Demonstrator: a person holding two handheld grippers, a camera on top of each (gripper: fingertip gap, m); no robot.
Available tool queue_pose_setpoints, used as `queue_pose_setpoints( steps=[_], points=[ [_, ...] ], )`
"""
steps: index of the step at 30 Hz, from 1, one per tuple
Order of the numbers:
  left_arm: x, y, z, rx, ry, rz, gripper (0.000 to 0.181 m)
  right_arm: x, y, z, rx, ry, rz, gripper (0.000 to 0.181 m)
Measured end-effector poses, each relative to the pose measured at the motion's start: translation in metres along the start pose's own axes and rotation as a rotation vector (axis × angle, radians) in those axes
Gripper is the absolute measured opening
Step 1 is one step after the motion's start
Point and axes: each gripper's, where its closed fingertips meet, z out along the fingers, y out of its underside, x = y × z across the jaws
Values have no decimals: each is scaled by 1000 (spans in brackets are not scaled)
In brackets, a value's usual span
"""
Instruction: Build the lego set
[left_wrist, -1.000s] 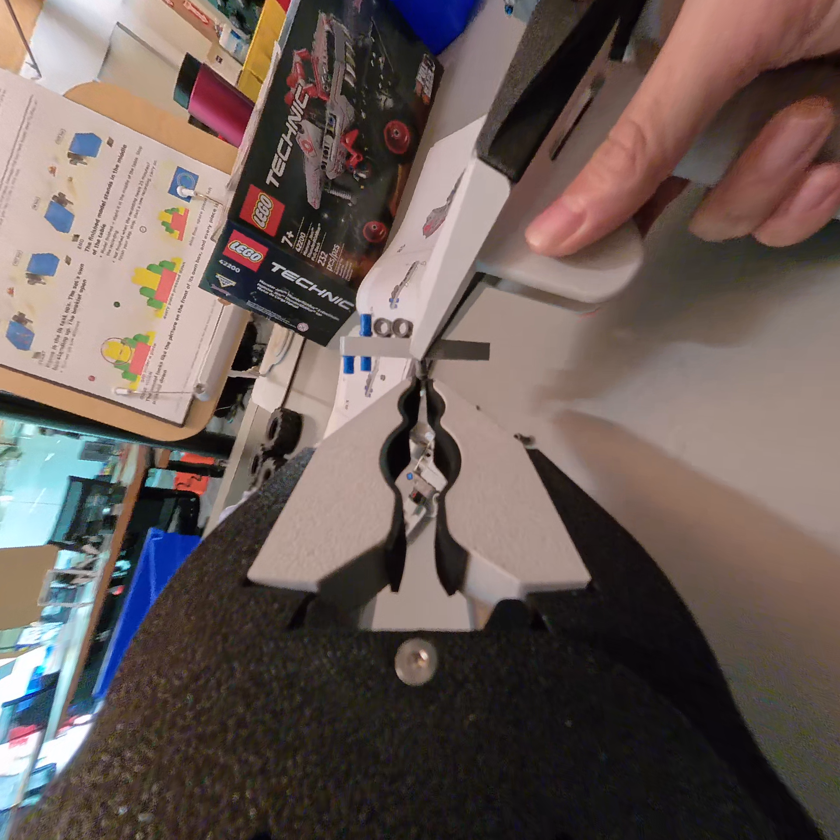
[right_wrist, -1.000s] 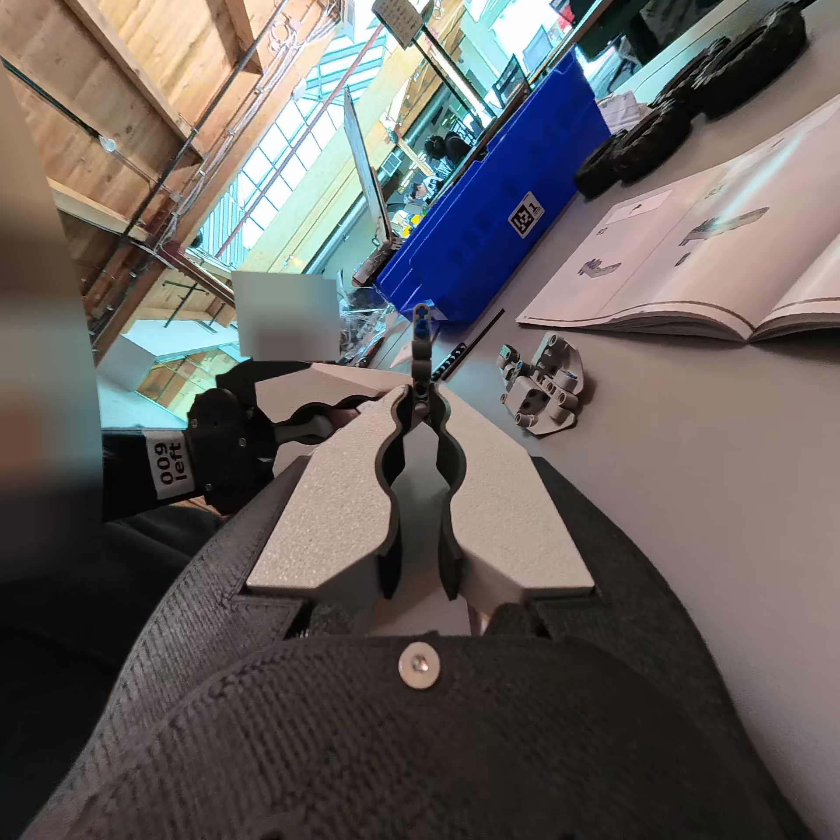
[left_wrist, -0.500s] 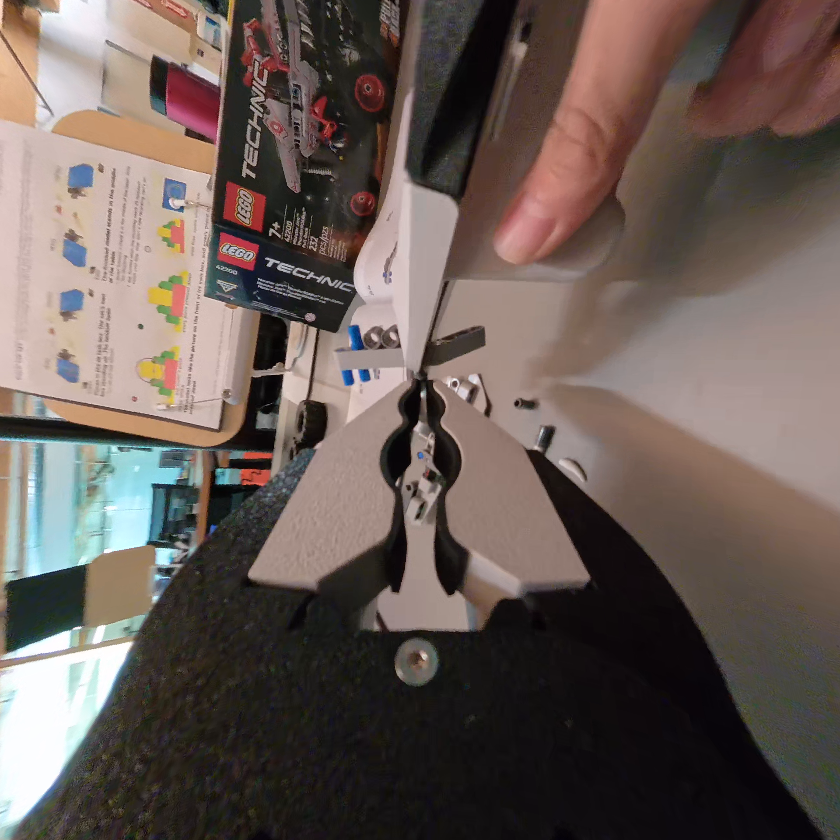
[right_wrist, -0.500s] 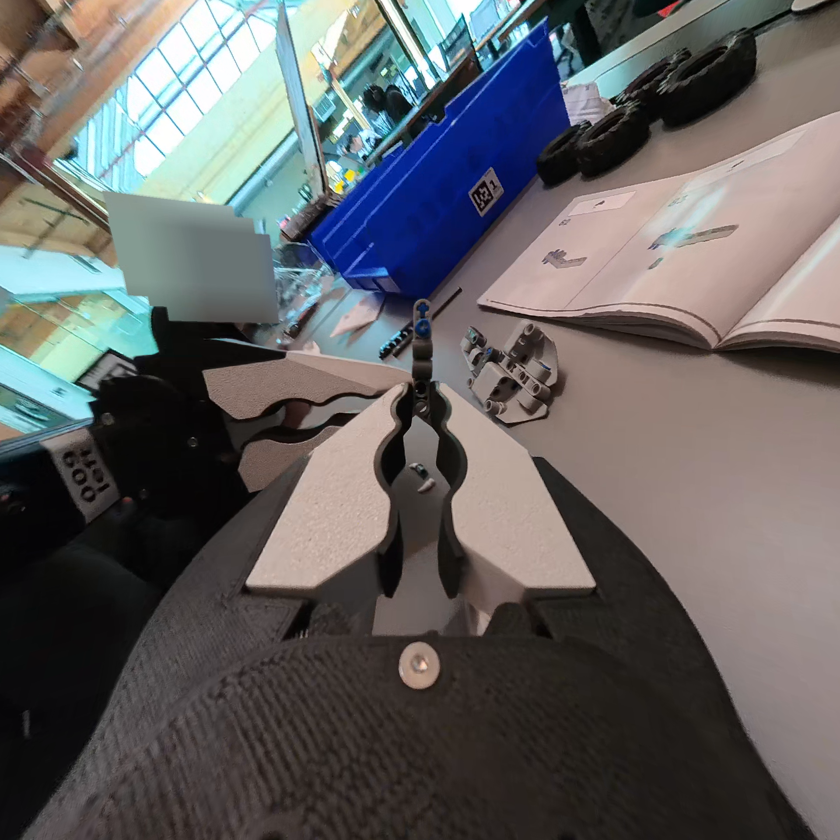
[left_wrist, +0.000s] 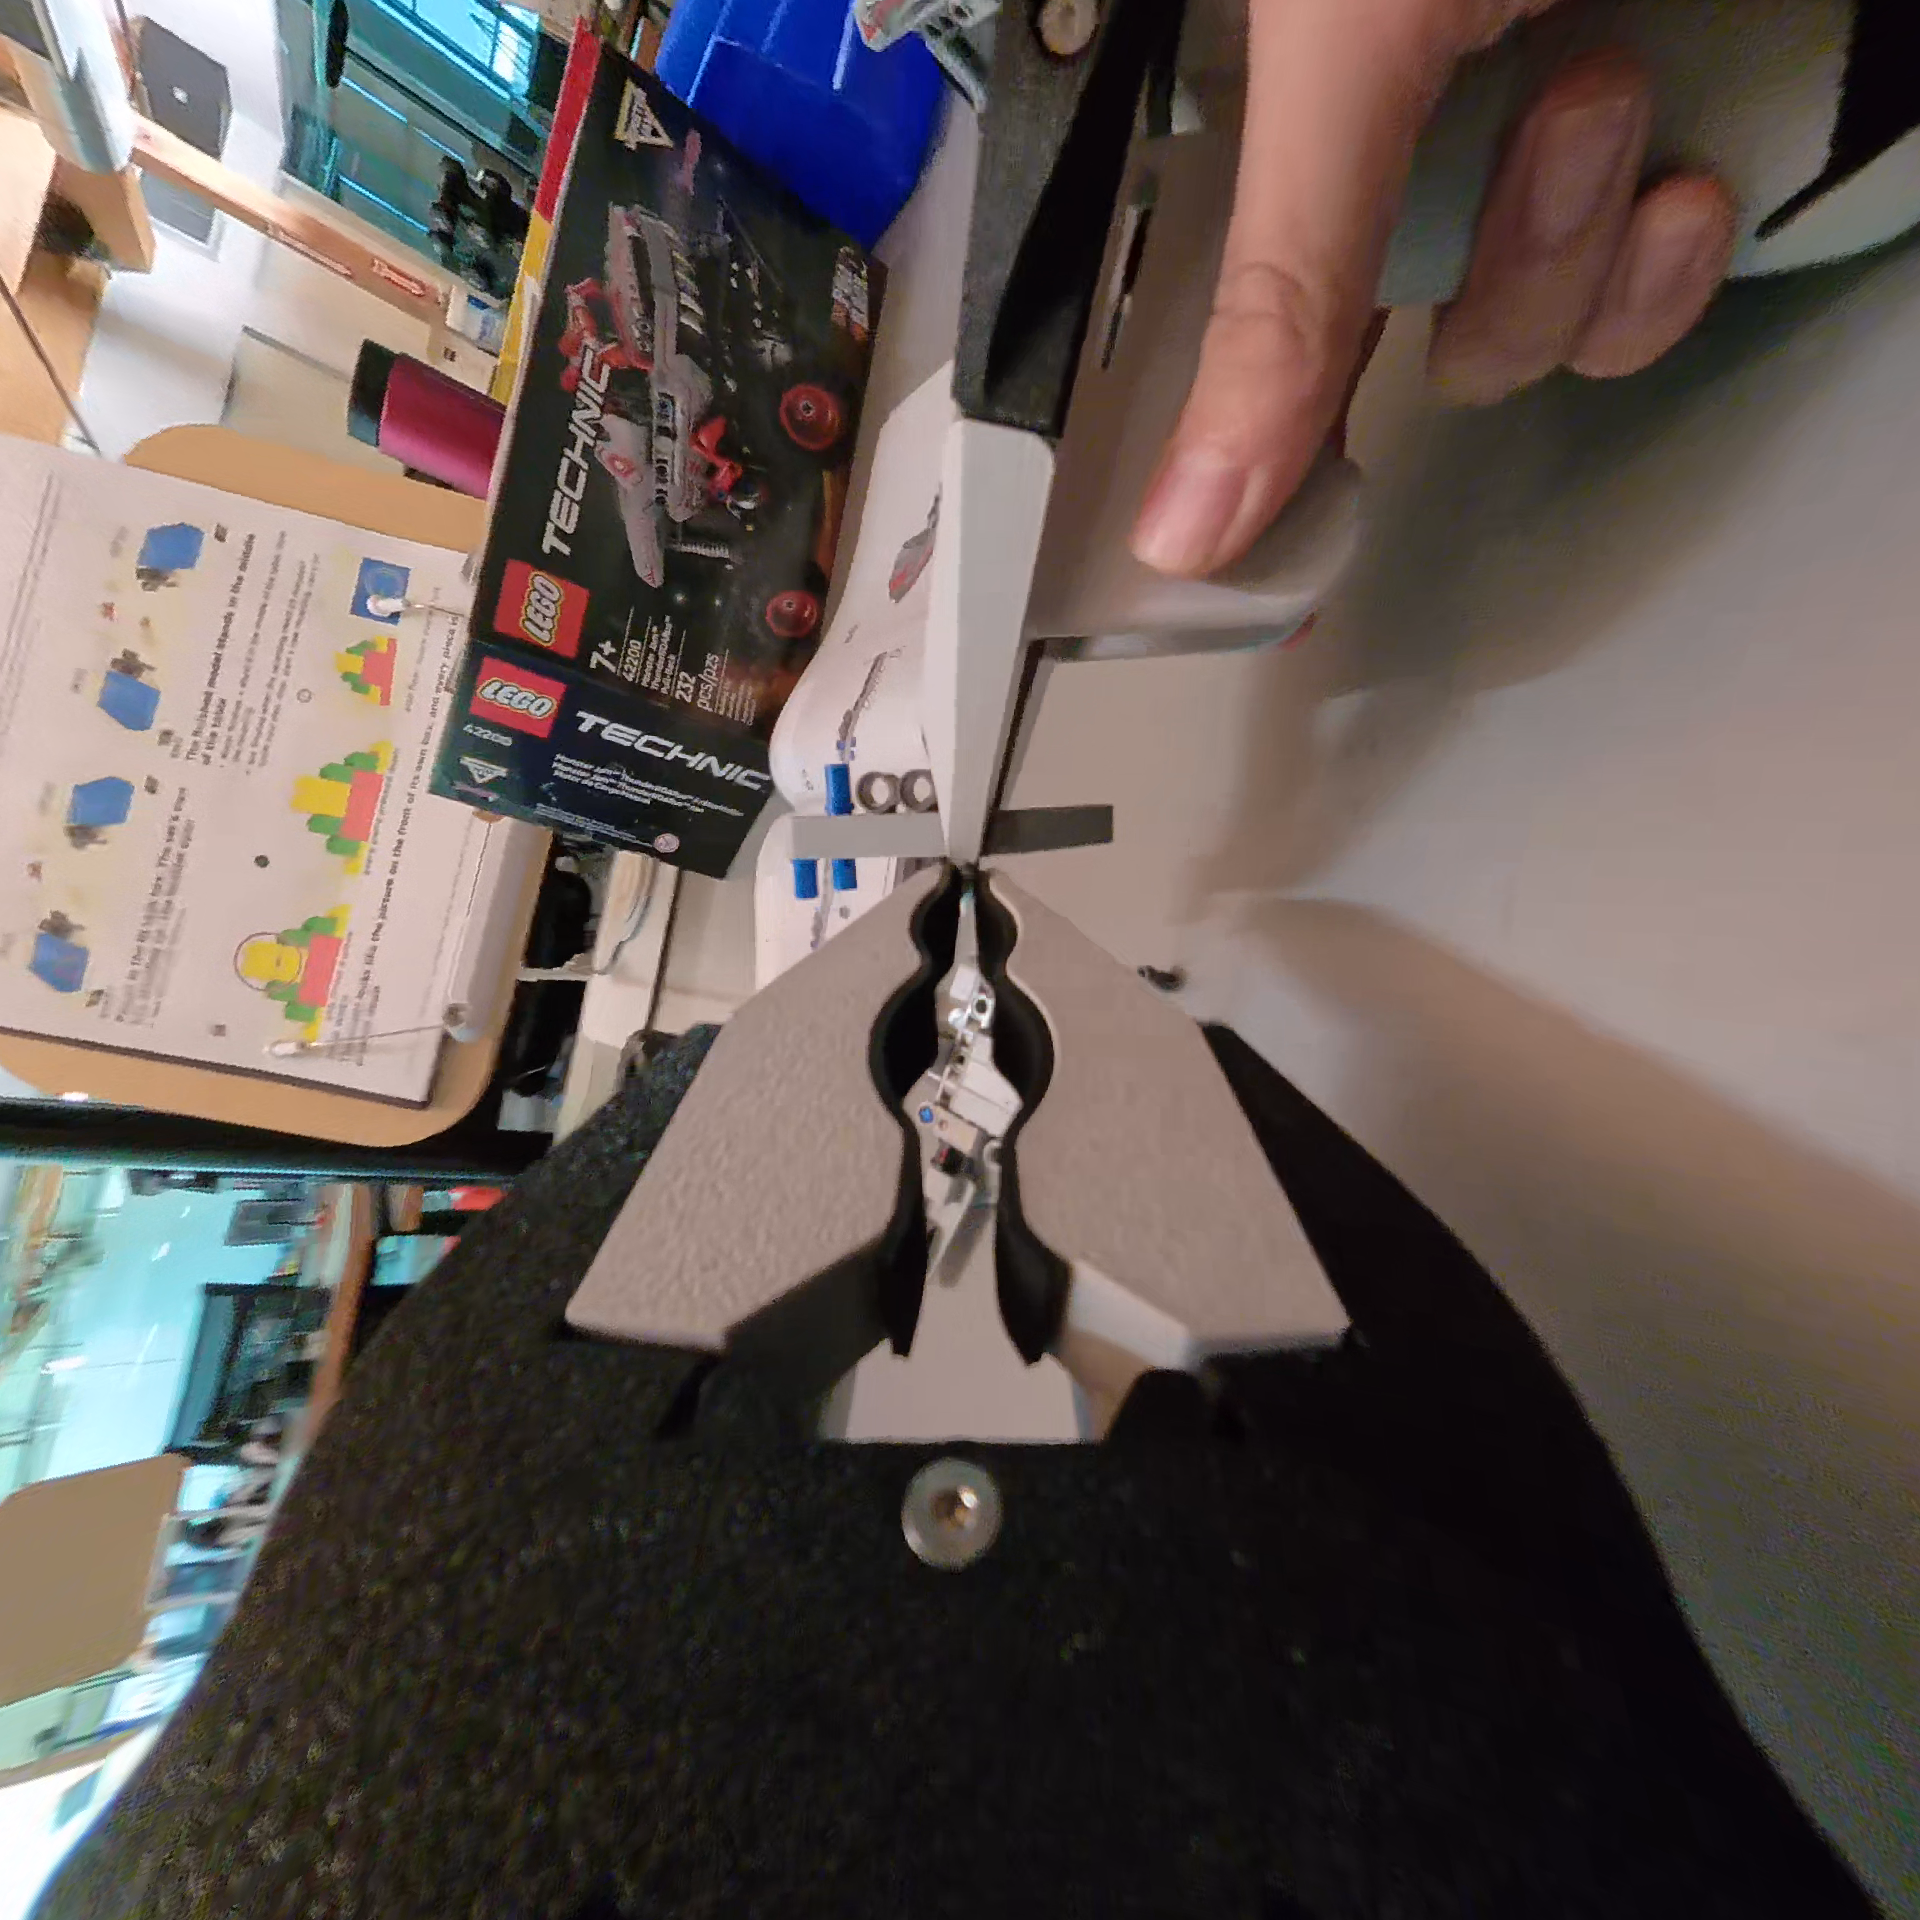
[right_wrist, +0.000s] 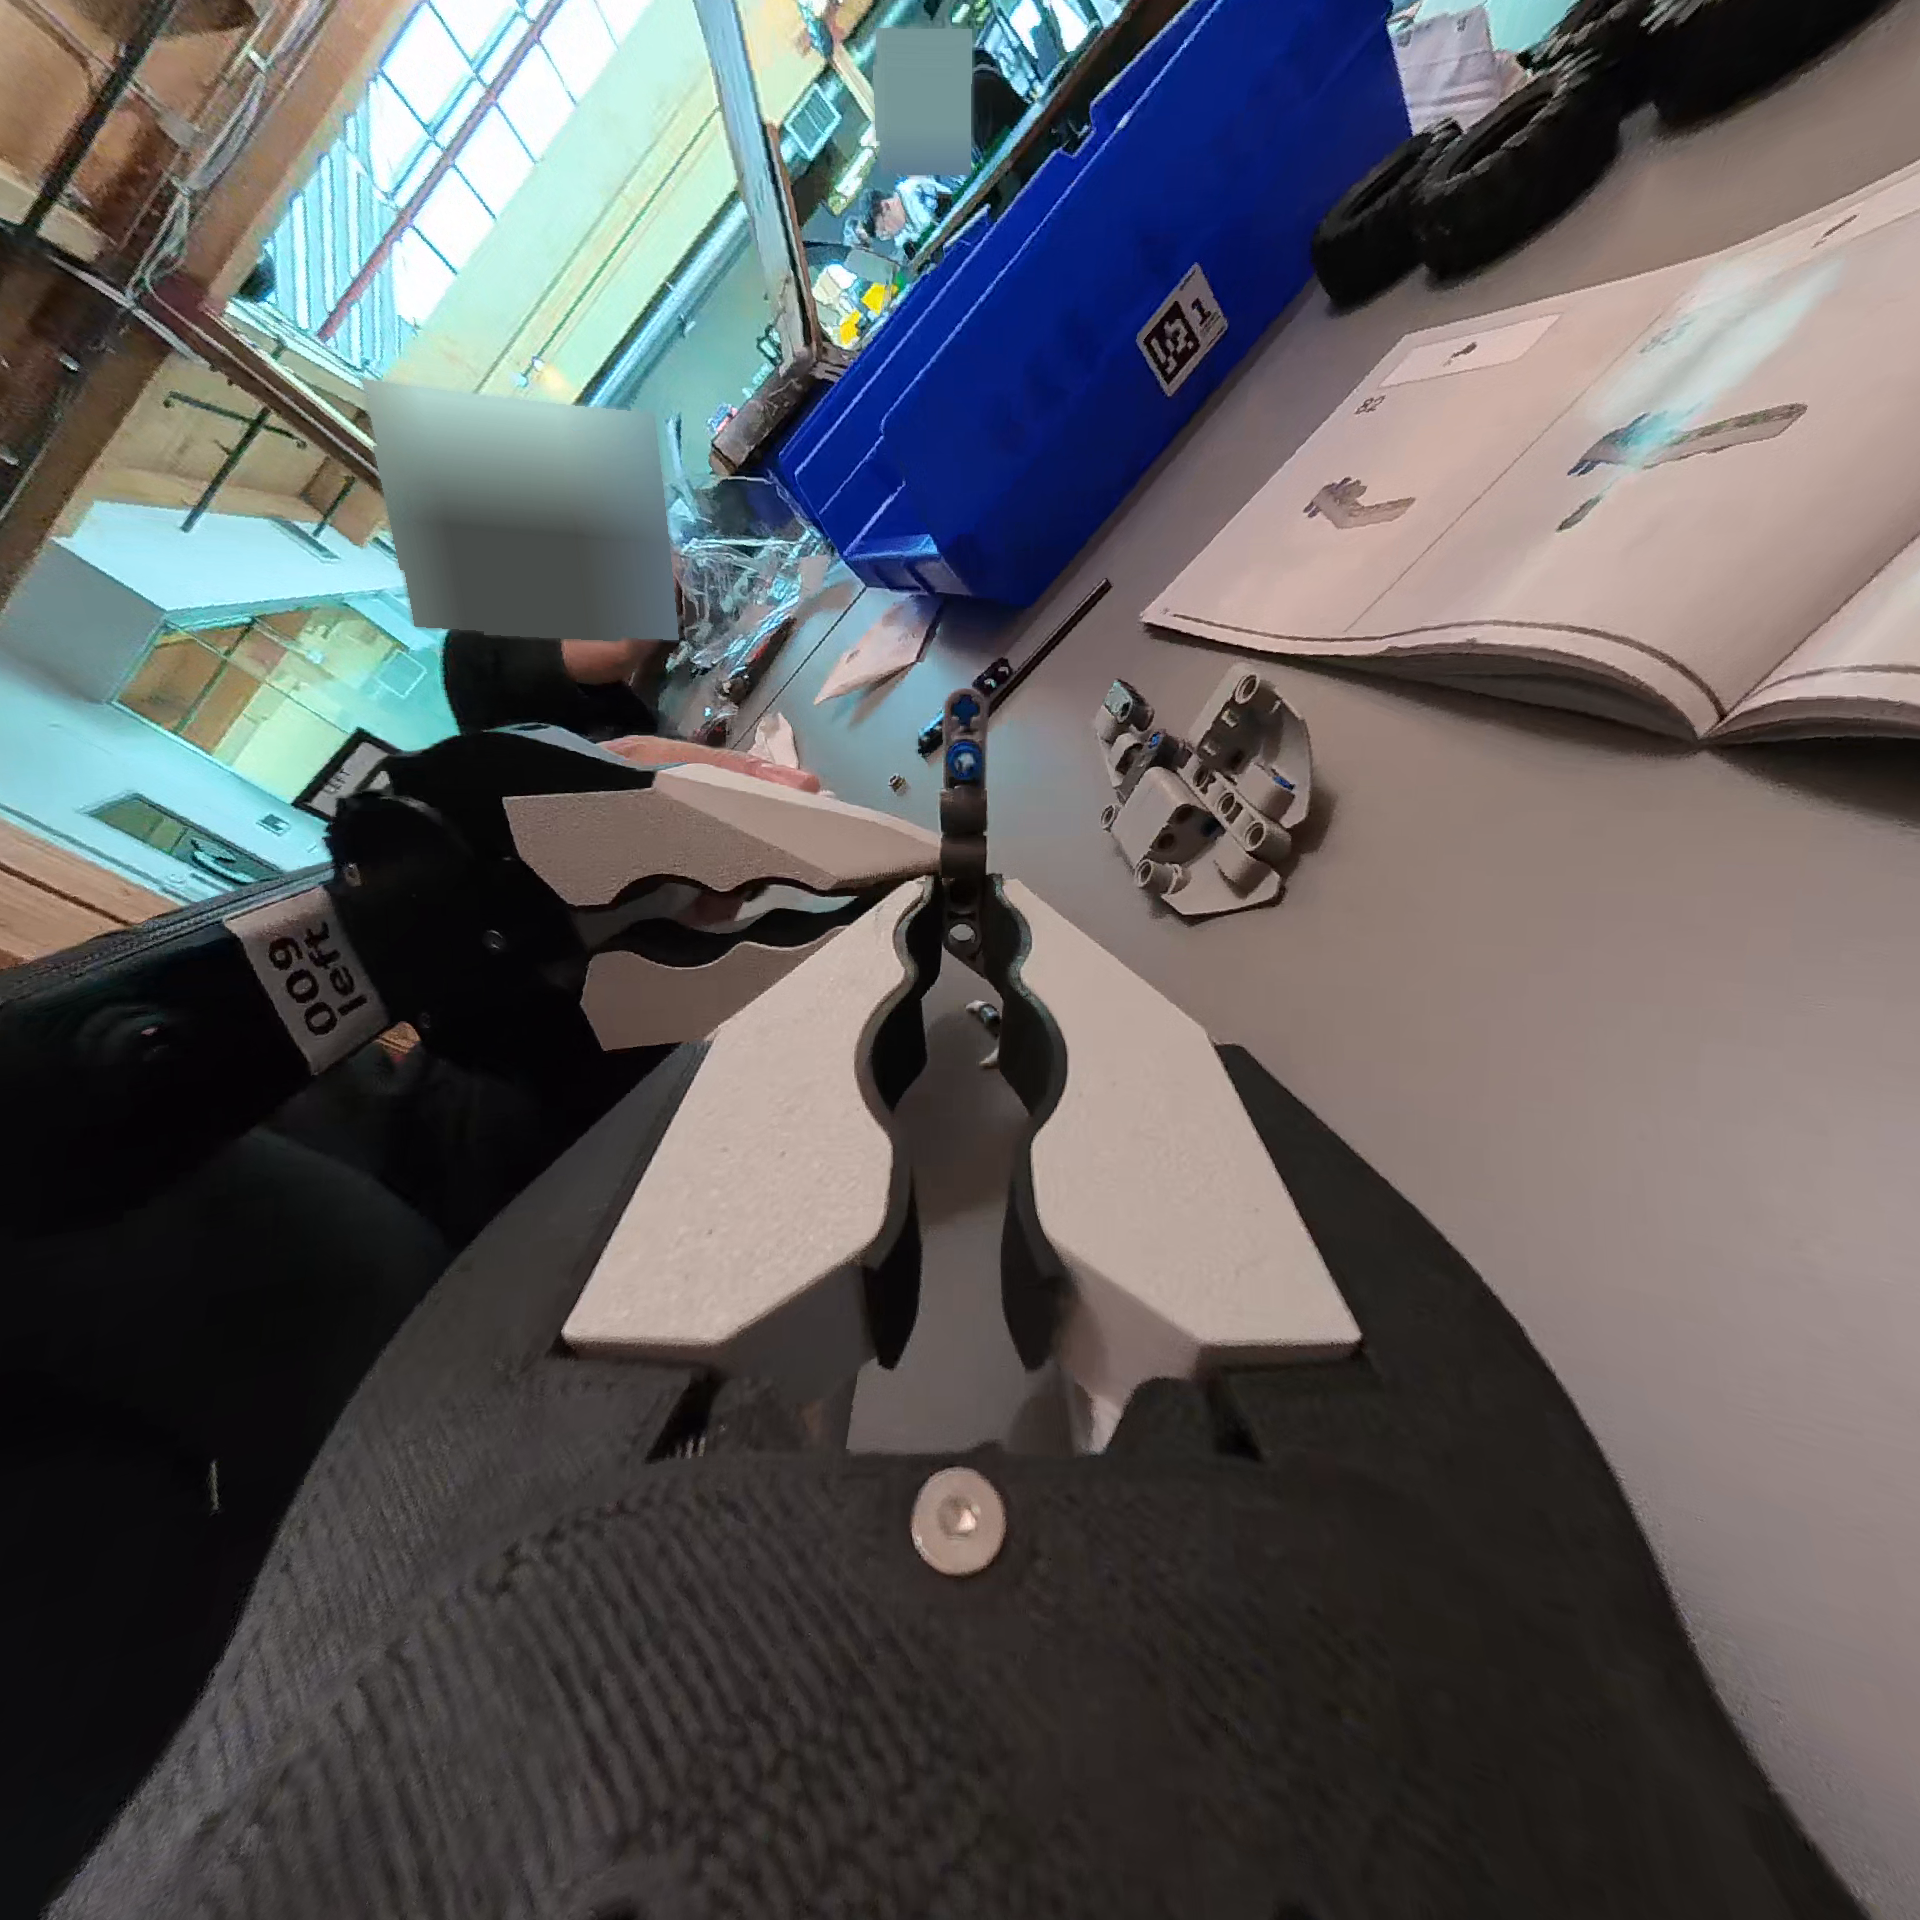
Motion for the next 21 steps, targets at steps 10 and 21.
queue_pose_setpoints(
  steps=[10,21],
  points=[
    [-8,-6,-11,152,62,-174,5,-8,-6,-6,24,-106,63,6],
    [-3,-7,-10,150,50,-111,0,-17,-4,-7,8,-182,81,6]
  ],
)
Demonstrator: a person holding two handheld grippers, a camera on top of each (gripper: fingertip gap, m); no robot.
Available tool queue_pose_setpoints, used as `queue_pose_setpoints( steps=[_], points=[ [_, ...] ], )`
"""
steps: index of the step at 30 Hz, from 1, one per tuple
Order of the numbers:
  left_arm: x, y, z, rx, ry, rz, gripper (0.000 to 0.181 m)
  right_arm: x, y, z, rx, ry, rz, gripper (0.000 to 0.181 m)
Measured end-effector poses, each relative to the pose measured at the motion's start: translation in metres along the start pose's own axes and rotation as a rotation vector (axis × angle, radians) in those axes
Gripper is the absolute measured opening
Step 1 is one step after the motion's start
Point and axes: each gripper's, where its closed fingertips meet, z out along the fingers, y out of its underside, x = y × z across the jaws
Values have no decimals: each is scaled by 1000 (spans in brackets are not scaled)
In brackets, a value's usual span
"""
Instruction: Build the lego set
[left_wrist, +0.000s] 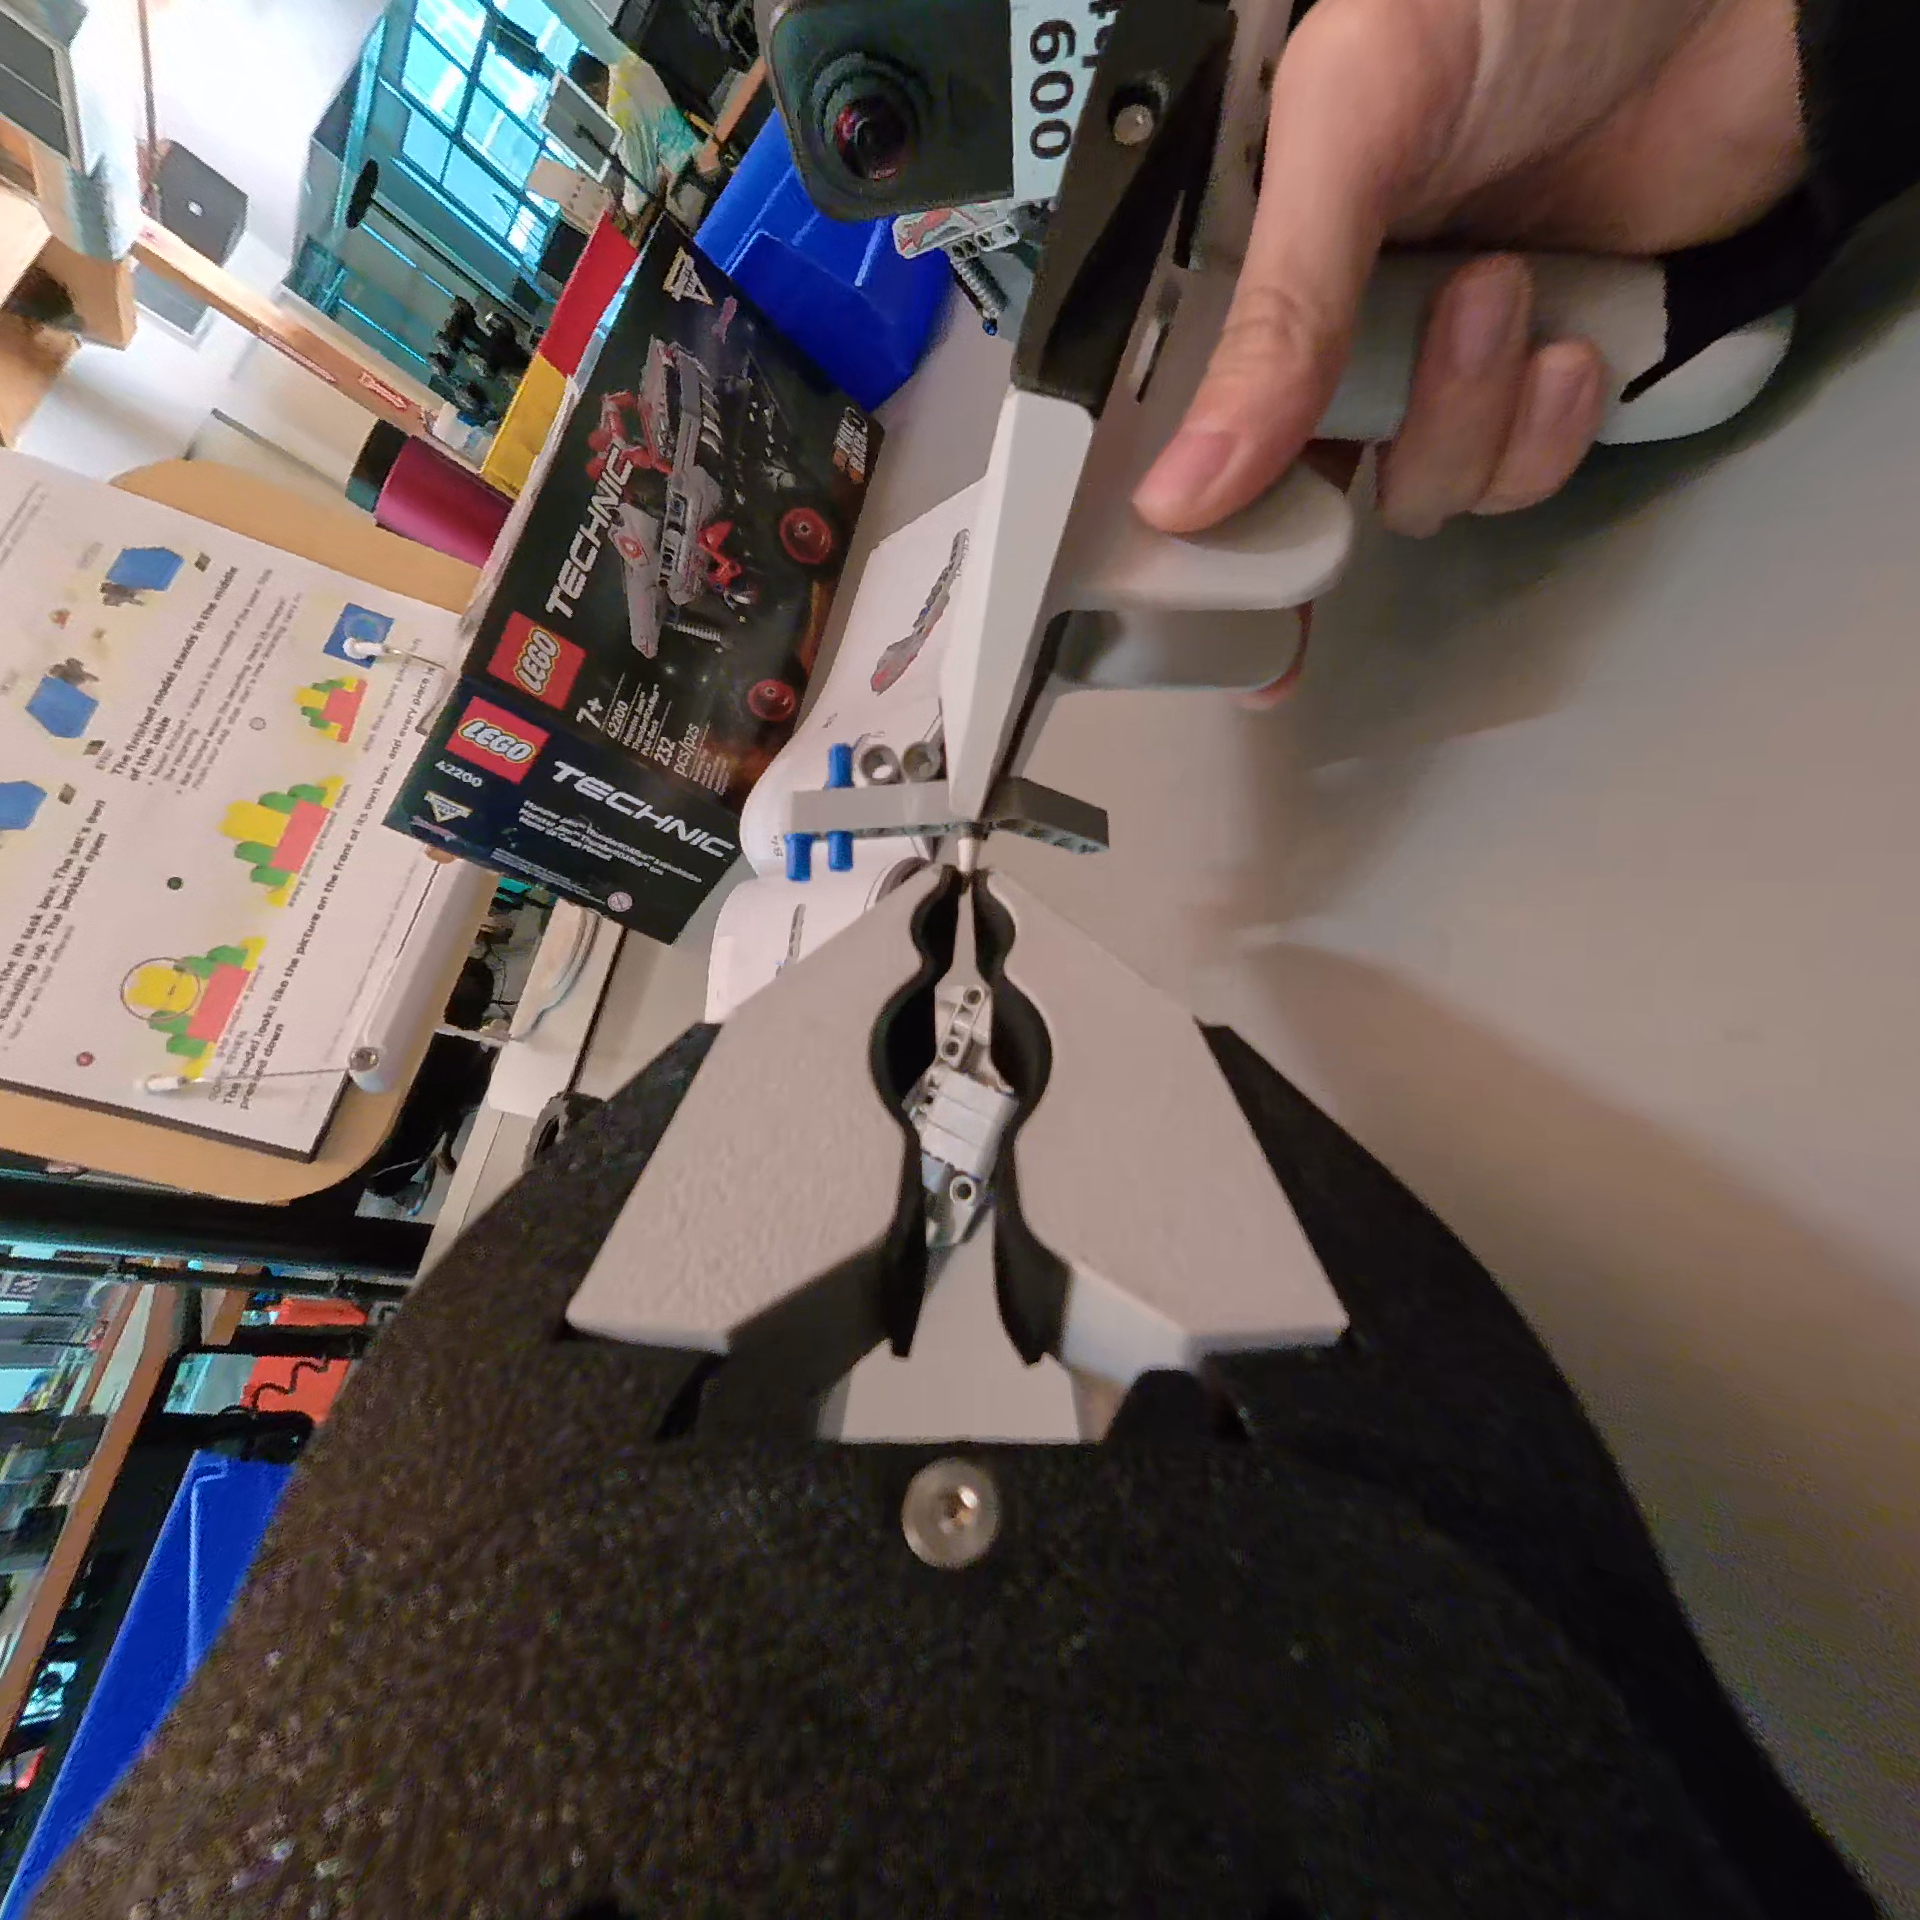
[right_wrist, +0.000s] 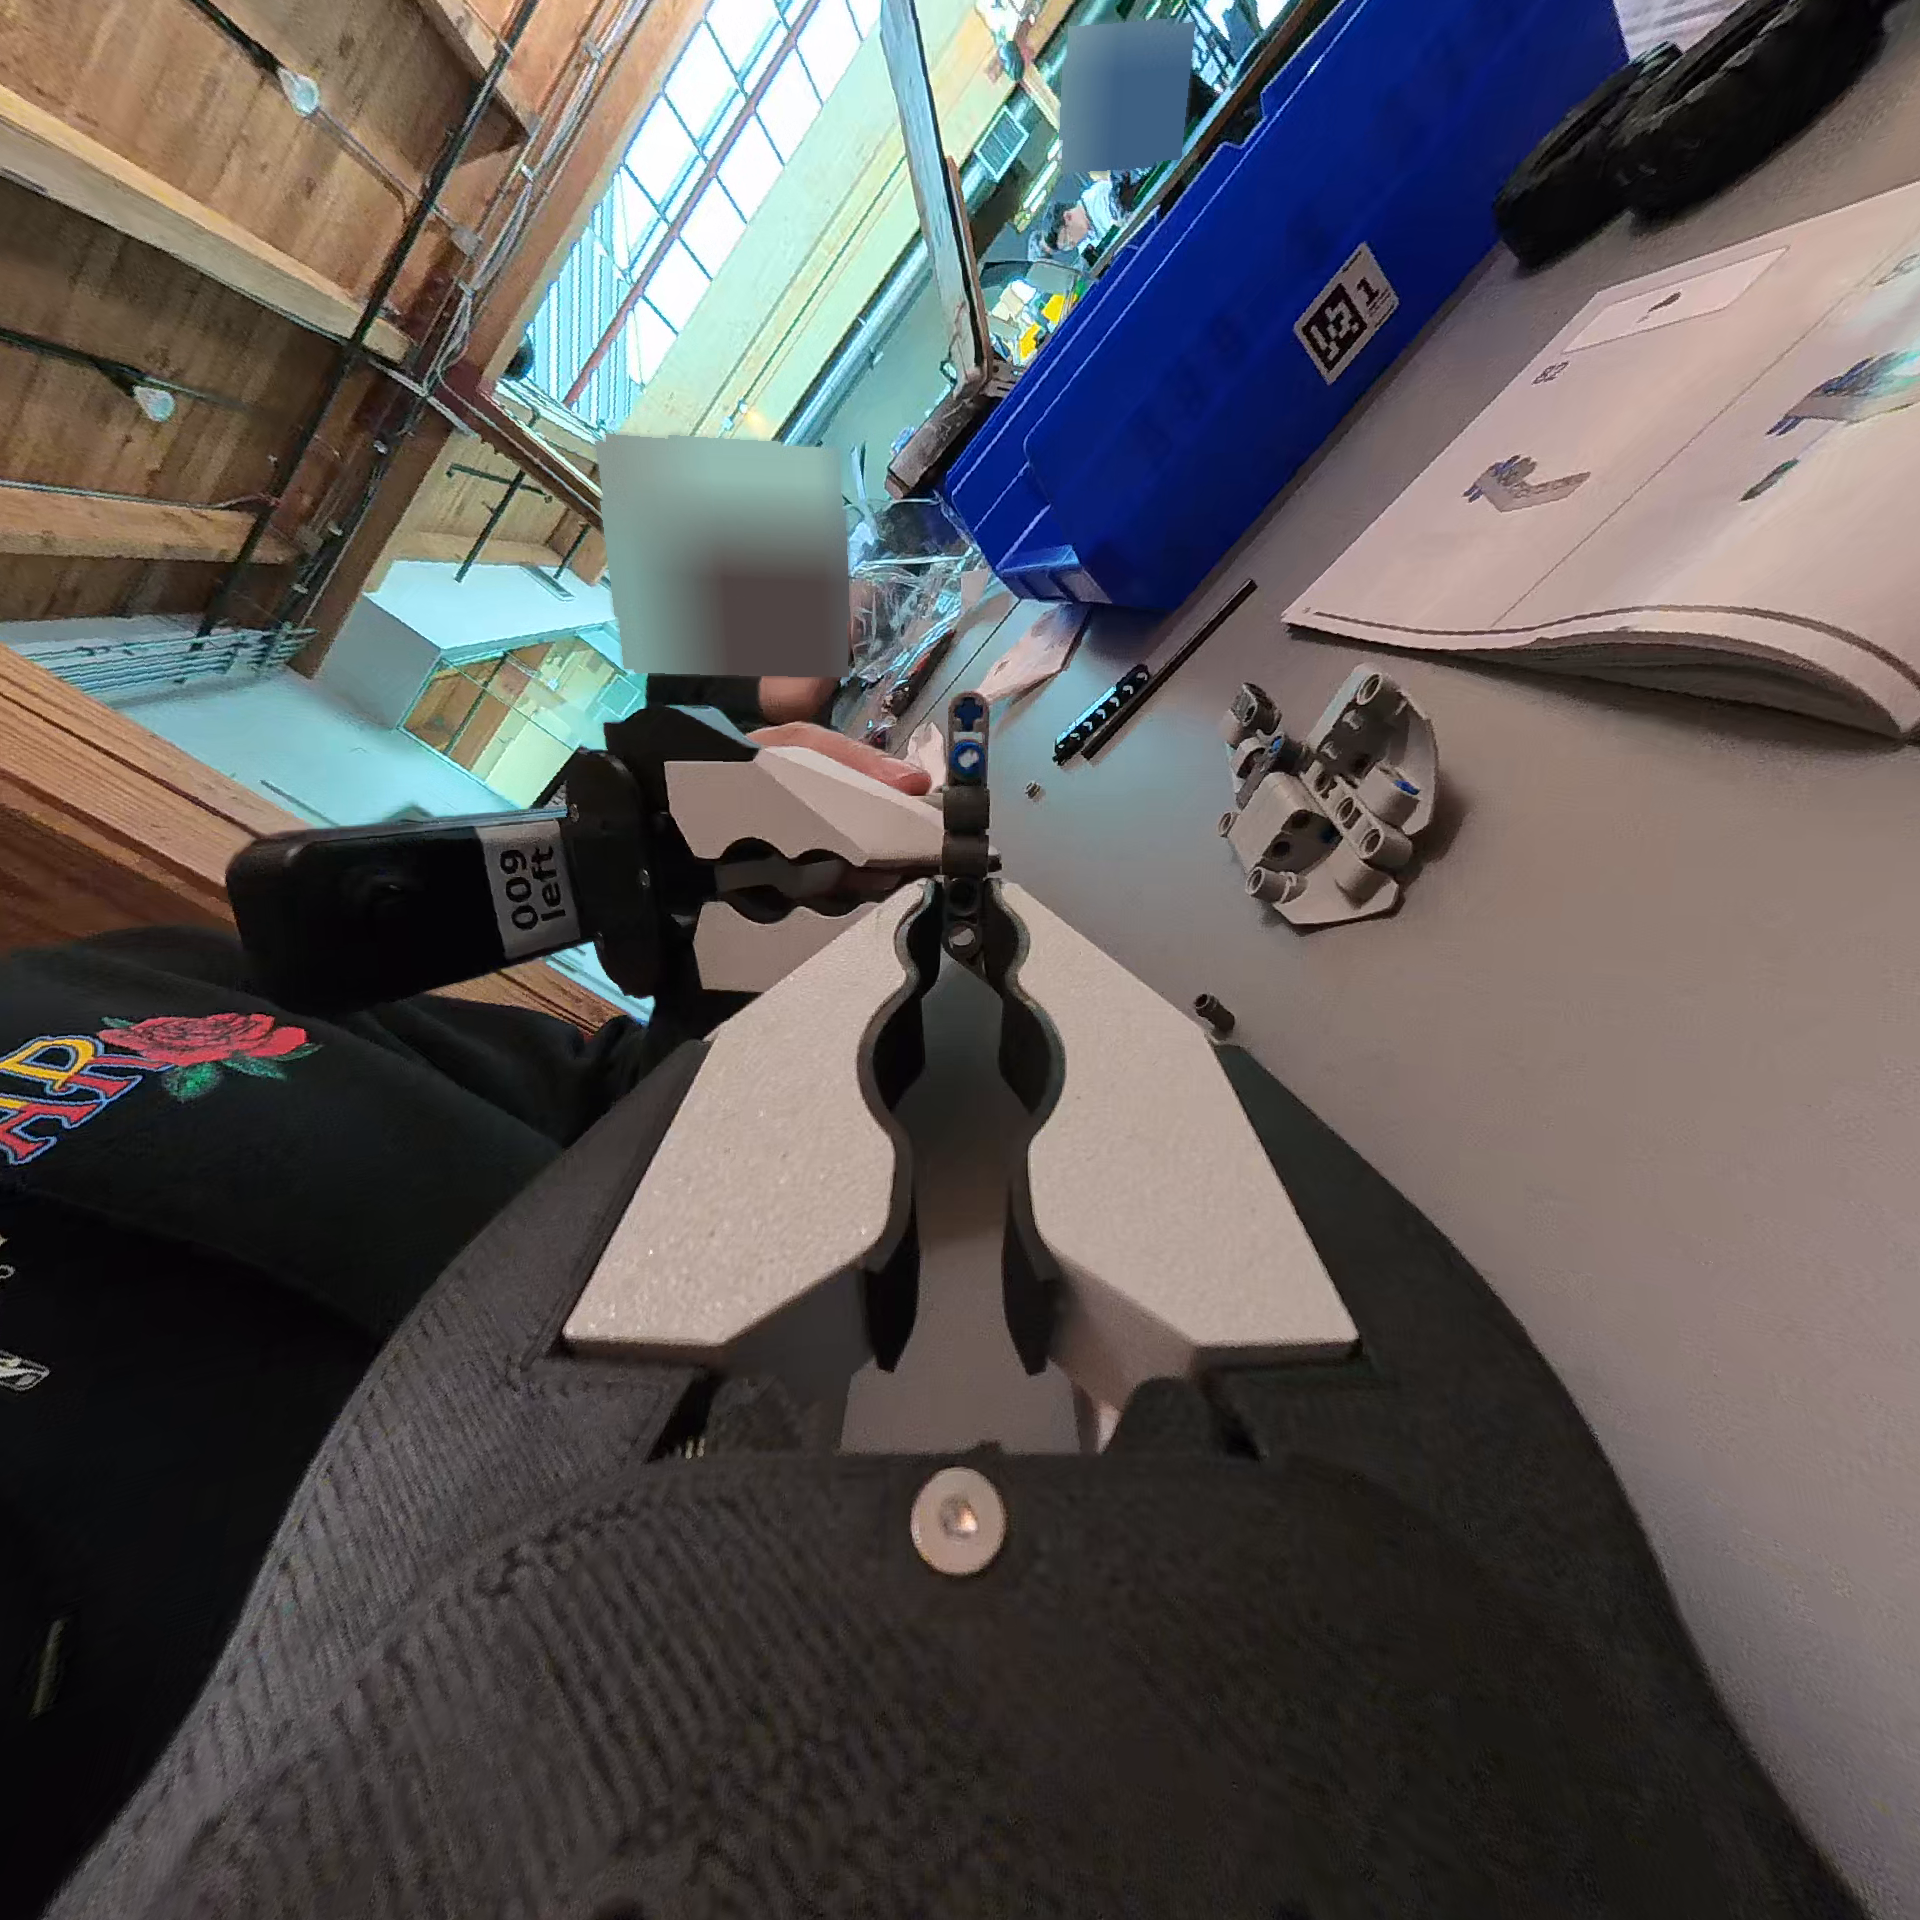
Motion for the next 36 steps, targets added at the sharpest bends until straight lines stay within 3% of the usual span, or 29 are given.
queue_pose_setpoints(
  steps=[7,13,22,36],
  points=[
    [-1,0,1,-8,-9,-1,0,-2,-6,-5,50,0,-33,6],
    [-2,-1,3,-23,-66,96,0,3,-5,-4,40,26,-14,6],
    [-3,2,1,-30,-48,66,0,6,-3,-3,25,43,-5,6],
    [-5,-8,-5,86,-7,-3,0,-4,-1,-3,11,-38,32,7]
  ],
)
